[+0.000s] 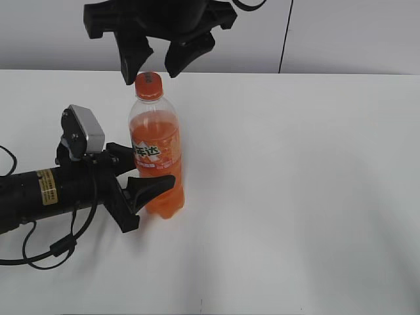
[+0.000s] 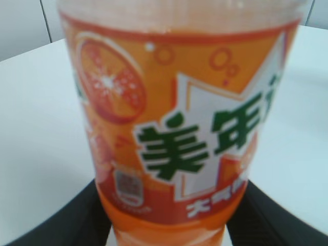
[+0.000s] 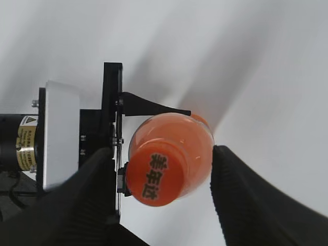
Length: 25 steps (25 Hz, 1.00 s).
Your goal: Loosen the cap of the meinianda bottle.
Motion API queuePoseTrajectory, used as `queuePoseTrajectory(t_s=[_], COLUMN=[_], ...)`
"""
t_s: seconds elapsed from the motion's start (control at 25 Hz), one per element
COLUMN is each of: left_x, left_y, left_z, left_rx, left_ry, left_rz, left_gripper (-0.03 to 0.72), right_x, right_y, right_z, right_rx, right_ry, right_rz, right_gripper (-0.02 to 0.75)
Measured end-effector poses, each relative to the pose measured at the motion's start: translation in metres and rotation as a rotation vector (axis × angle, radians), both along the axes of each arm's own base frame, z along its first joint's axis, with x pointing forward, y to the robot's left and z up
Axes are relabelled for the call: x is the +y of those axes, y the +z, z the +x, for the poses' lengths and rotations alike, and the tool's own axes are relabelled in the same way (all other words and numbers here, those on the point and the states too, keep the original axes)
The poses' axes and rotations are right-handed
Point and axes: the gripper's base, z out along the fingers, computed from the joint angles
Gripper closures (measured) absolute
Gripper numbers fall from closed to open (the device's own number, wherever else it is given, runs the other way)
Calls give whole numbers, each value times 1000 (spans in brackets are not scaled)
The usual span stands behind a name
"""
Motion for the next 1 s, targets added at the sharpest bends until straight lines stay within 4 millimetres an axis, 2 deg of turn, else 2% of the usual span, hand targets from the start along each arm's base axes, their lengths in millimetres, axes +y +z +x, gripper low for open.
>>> queuePoseTrajectory(t_s=[0.2,0.28,0.4,0.68,1.0], left_x=[0,0,0,0,0], left_y=[0,0,0,0,0], left_z=[0,0,0,0,0], left_rx=[0,0,0,0,-2], left_ry=[0,0,0,0,-4], left_rz=[0,0,0,0,1], left_gripper=[286,286,286,286,286], right_x=[2,2,3,3,5], right_y=[-7,-8,-8,-8,-8], right_z=[2,3,3,2,0], right_rx=[11,13,14,-6,-135], right_ry=[-6,-7,-7,52,421], right_rz=[-13,-14,-12,-22,-71], right_gripper=[299,342,465,465,465])
